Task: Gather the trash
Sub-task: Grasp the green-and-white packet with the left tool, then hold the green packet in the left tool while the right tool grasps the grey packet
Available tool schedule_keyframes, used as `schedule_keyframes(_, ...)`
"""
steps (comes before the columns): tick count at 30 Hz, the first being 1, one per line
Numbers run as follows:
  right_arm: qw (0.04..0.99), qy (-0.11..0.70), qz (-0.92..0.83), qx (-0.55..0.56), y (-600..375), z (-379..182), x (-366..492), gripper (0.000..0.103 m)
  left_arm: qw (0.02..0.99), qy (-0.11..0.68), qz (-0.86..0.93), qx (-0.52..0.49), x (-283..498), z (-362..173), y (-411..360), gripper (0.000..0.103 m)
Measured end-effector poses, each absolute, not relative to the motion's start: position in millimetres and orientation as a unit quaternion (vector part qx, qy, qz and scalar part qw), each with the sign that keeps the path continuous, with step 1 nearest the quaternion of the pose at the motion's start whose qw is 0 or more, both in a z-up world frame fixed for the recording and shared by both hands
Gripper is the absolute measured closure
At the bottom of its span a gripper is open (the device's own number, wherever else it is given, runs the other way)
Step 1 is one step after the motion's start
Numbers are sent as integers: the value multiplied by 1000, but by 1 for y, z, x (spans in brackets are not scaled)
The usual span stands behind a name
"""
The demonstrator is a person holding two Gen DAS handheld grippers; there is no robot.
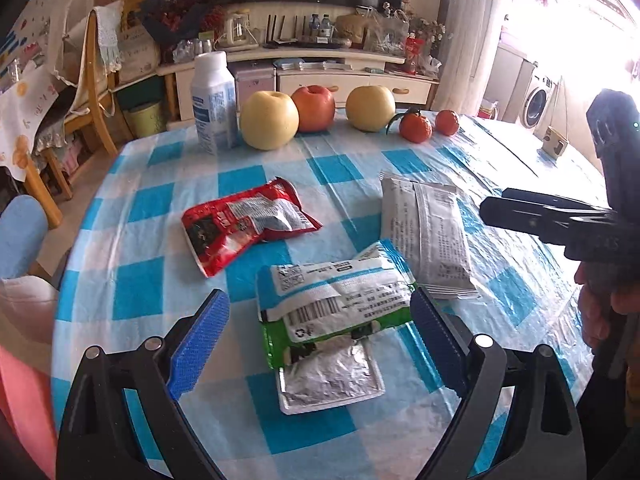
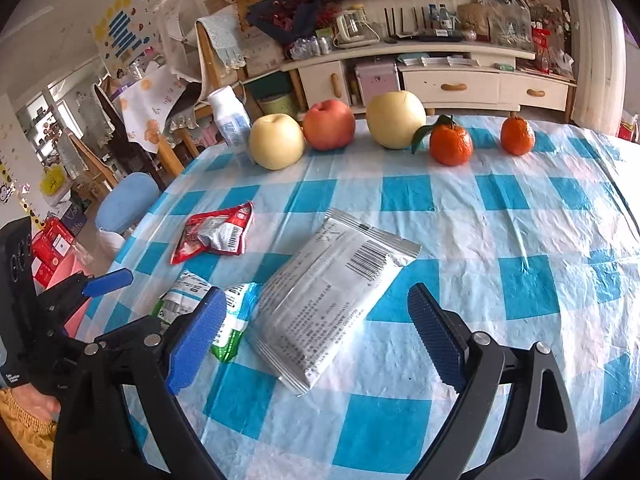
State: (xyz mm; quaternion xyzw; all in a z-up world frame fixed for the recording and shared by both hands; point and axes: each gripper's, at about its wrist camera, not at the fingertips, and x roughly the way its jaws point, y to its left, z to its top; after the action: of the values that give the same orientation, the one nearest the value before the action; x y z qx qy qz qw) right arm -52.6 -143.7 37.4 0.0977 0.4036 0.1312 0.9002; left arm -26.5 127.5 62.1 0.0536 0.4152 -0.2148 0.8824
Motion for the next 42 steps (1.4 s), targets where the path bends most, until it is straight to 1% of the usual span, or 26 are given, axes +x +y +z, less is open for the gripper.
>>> schedule_keyframes(2, 897, 412, 131, 97, -146, 32, -47, 11, 880, 421, -213, 53, -28, 57, 119, 12)
schedule_keyframes(8, 888, 432, 134, 86, -143, 19, -33, 11, 875, 434, -185, 109, -25, 41, 92, 12)
schedule_keyframes(13, 879, 450, 133, 89, -143, 7, -22, 11, 876, 443, -159, 104, -16, 36, 92, 12)
schedule_keyframes(16, 870, 460, 137, 112, -146, -1, -15, 11, 876, 448, -155, 91, -12, 34, 91, 12)
schedule_keyframes(18, 865, 465, 141, 126, -147, -4, -12, 11, 875, 450, -153, 90, -10, 32, 88, 8)
schedule_keyframes(19, 863, 467, 143, 132, -147, -6, -11, 11, 874, 452, -153, 92, -10, 29, 86, 8)
schedule_keyframes(26, 868, 457, 149, 122, -139, -7, -4, 11, 876, 448, -141, 113, -9, 22, 77, 7)
schedule_keyframes(28, 870, 456, 148, 110, -136, -7, -1, 11, 876, 449, -140, 108, -8, 22, 77, 10)
schedule_keyframes(29, 872, 456, 147, 104, -134, -7, 0, 11, 876, 450, -140, 107, -8, 22, 78, 17)
schedule_keyframes(30, 872, 456, 147, 99, -133, -7, 2, 10, 876, 449, -138, 107, -9, 23, 77, 21)
schedule_keyframes(33, 874, 454, 152, 88, -129, -8, 7, 9, 877, 449, -136, 100, -9, 24, 79, 25)
schedule_keyframes(38, 880, 450, 150, 36, -118, -11, 19, 6, 877, 453, -138, 78, -9, 27, 86, 28)
schedule_keyframes(39, 879, 451, 151, 29, -115, -11, 21, 5, 877, 455, -138, 73, -8, 28, 87, 29)
schedule_keyframes(42, 877, 453, 155, 20, -109, -12, 28, 4, 879, 453, -135, 57, -8, 32, 94, 29)
